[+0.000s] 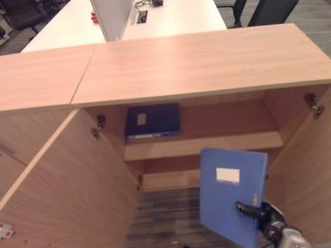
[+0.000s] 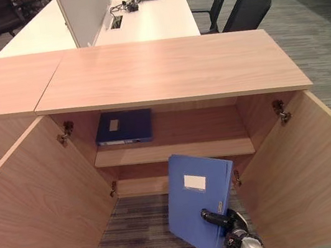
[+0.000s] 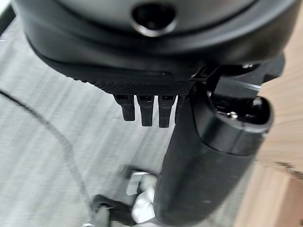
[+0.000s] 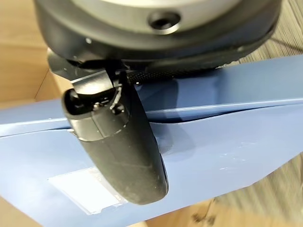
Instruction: Put the empty folder in the office cabinet
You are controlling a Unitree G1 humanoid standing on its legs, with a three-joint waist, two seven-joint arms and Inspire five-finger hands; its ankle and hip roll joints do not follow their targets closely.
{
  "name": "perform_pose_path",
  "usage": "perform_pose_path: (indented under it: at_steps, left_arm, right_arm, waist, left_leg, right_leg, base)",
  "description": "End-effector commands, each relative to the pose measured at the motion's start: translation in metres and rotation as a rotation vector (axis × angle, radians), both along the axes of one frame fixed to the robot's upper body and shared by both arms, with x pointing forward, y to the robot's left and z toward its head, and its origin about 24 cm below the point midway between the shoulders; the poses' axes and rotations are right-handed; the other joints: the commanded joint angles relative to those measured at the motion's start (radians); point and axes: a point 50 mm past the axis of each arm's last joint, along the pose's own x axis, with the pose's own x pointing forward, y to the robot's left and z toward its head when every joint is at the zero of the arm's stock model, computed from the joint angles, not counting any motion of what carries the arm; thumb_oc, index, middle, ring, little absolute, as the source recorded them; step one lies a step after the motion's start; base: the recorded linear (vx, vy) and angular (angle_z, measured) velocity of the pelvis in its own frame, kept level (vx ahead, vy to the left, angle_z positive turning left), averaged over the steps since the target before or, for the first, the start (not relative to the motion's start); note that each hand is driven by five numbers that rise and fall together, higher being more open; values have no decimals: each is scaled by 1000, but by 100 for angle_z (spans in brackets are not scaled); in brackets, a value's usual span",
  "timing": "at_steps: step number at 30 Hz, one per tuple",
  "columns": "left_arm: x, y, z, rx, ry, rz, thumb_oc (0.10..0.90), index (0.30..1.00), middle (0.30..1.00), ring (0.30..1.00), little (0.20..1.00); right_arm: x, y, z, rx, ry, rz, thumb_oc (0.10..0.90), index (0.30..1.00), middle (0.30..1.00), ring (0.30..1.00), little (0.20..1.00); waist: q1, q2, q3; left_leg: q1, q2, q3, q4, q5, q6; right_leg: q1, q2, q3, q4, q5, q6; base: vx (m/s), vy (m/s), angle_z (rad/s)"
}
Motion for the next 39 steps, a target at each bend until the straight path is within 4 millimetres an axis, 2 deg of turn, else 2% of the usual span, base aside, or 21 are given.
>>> perform_pose_path:
  at_steps: [1, 2, 3, 7, 17, 18, 19, 20, 21, 22, 24, 25, 26, 27, 28, 29, 30, 32, 34, 36, 39]
  left_arm:
    - [-16, 6, 0, 17, 31, 12, 800, 900, 900, 900, 900]
    - [-22, 5, -1, 21, 61, 9, 800, 900, 900, 900, 900]
    - [-41, 8, -2, 43, 141, -13, 800, 900, 900, 900, 900]
    - [-65, 15, 0, 95, 248, -114, 800, 900, 900, 900, 900]
    - [-62, 20, 1, 157, 241, -332, 800, 900, 900, 900, 900]
    - [-61, 21, 2, 166, 238, -376, 800, 900, 900, 900, 900]
    - [-61, 21, 2, 166, 238, -376, 800, 900, 900, 900, 900]
    - [-59, 24, 3, 182, 236, -417, 800, 900, 900, 900, 900]
    - [-59, 24, 3, 181, 236, -417, 800, 900, 900, 900, 900]
    - [-57, 25, 3, 185, 234, -452, 800, 900, 900, 900, 900]
    - [-55, 27, 4, 196, 230, -487, 800, 900, 900, 900, 900]
    - [-55, 27, 4, 196, 230, -487, 800, 900, 900, 900, 900]
    - [-54, 27, 4, 197, 226, -491, 800, 900, 900, 900, 900]
    - [-52, 25, 3, 197, 204, -482, 800, 900, 900, 900, 900]
    - [-52, 25, 3, 197, 204, -483, 800, 900, 900, 900, 900]
    - [-51, 24, 3, 193, 199, -484, 800, 900, 900, 900, 900]
    - [-47, 22, 3, 190, 185, -508, 800, 900, 900, 900, 900]
    - [-47, 20, 2, 183, 184, -519, 800, 900, 900, 900, 900]
    - [-44, 20, 2, 186, 179, -526, 800, 900, 900, 900, 900]
    - [-44, 25, 3, 203, 192, -511, 800, 900, 900, 900, 900]
    - [-51, 27, 4, 205, 216, -477, 800, 900, 900, 900, 900]
  right_arm:
    - [36, -10, 46, 137, -341, -144, 400, 300, 300, 300, 300]
    - [38, -6, 46, 181, -350, -165, 400, 300, 300, 300, 300]
    - [35, 2, 42, 270, -352, -191, 400, 300, 300, 300, 300]
    - [29, 10, 37, 383, -357, -221, 400, 300, 300, 300, 300]
    - [29, 21, 36, 524, -389, -247, 400, 300, 300, 300, 300]
    - [33, 22, 40, 518, -409, -216, 400, 300, 300, 300, 300]
    - [33, 22, 40, 518, -409, -216, 400, 300, 300, 300, 300]
    - [43, 24, 51, 498, -453, -145, 400, 300, 300, 300, 300]
    - [43, 24, 51, 498, -453, -144, 400, 300, 300, 300, 300]
    - [52, 29, 63, 512, -508, -95, 400, 300, 300, 300, 300]
    - [56, 38, 70, 555, -542, -80, 400, 300, 300, 300, 300]
    - [56, 38, 70, 555, -542, -80, 400, 300, 300, 300, 300]
    - [57, 39, 73, 558, -559, -76, 400, 300, 300, 300, 300]
    - [61, 40, 81, 575, -599, -76, 400, 300, 300, 300, 300]
    - [61, 40, 81, 576, -599, -77, 400, 300, 300, 300, 300]
    - [63, 40, 84, 582, -613, -76, 400, 300, 300, 300, 300]
    - [69, 37, 92, 586, -658, -88, 400, 300, 300, 300, 300]
    - [73, 35, 98, 599, -687, -106, 400, 300, 300, 300, 300]
    - [76, 33, 103, 605, -714, -127, 400, 300, 300, 300, 300]
    - [80, 18, 118, 592, -812, -227, 400, 300, 300, 300, 300]
    - [77, 12, 115, 597, -810, -279, 400, 300, 300, 300, 300]
  waist:
    - [3, 19, -41]
    - [7, 27, -41]
    - [14, 36, -63]
    - [16, 37, -102]
    - [24, 28, -136]
    - [30, 33, -143]
    - [31, 33, -143]
    - [35, 46, -135]
    - [36, 47, -137]
    - [28, 65, -110]
    - [20, 87, -87]
    - [20, 86, -87]
    - [18, 91, -74]
    - [22, 103, -68]
    - [20, 101, -64]
    - [19, 109, -56]
    - [9, 122, -35]
    - [3, 120, -22]
    - [-3, 116, -11]
    - [-11, 80, -9]
    - [-9, 71, -29]
  left_leg:
    - [25, -8, -5, -162, 92, 81]
    - [14, -8, 3, -185, 100, 78]
    - [73, 3, 4, -274, 125, 87]
    - [101, 15, 17, -302, 167, 92]
    - [142, -23, 62, -286, 77, 140]
    - [155, -29, 72, -287, 52, 154]
    - [155, -29, 73, -287, 52, 154]
    - [188, -36, 83, -302, 31, 166]
    - [185, -34, 84, -302, 32, 166]
    - [220, -37, 87, -312, 18, 179]
    - [255, -31, 95, -312, 0, 186]
    - [255, -33, 95, -312, 0, 187]
    - [281, -34, 99, -312, -15, 189]
    - [316, -22, 109, -312, -43, 183]
    - [324, -25, 107, -312, -49, 182]
    - [331, -19, 102, -312, -49, 179]
    - [336, -12, 91, -312, -30, 180]
    - [344, -18, 81, -310, -33, 179]
    - [353, -20, 78, -310, -36, 174]
    - [390, -41, 36, -312, -62, 162]
    - [395, -43, 30, -312, -70, 162]
  right_leg:
    - [188, 33, 5, -143, -38, 89]
    - [196, 41, 15, -152, -39, 90]
    - [212, 55, 40, -156, -52, 91]
    - [201, 54, 62, -156, -78, 97]
    - [205, -45, 54, -115, -99, 162]
    - [176, -69, 44, -53, -95, 187]
    - [174, -69, 45, -51, -97, 187]
    - [110, -93, 25, 85, -71, 220]
    - [107, -91, 26, 85, -69, 219]
    - [20, -118, -10, 250, 9, 245]
    - [-35, -156, -74, 380, 38, 236]
    - [-37, -158, -74, 384, 36, 236]
    - [-54, -197, -121, 426, 36, 228]
    - [-79, -244, -191, 408, 10, 218]
    - [-74, -248, -191, 415, 0, 219]
    - [-82, -243, -206, 384, -19, 210]
    - [-142, -202, -218, 293, -10, 192]
    - [-152, -189, -212, 232, 9, 198]
    - [-165, -181, -207, 176, 35, 207]
    - [-138, -171, -197, -20, 123, 237]
    - [-116, -172, -206, -46, 145, 235]
  base:
    - [172, 51, -22]
    - [293, 88, -26]
    - [310, 117, -25]
    - [266, 134, -63]
    - [221, 154, -13]
    - [108, 114, -6]
    - [189, 235, -12]
    - [78, 122, -13]
    - [82, 228, -24]
    - [9, 160, -19]
    - [31, 166, -17]
    - [69, 117, -5]
    - [188, 112, -8]
    - [206, 105, -18]
    - [186, 43, -33]
    - [28, -31, -25]
    - [32, -45, -23]
    - [26, -42, -6]
    - [61, -55, 27]
    - [200, -122, 39]
    - [178, -85, 46]
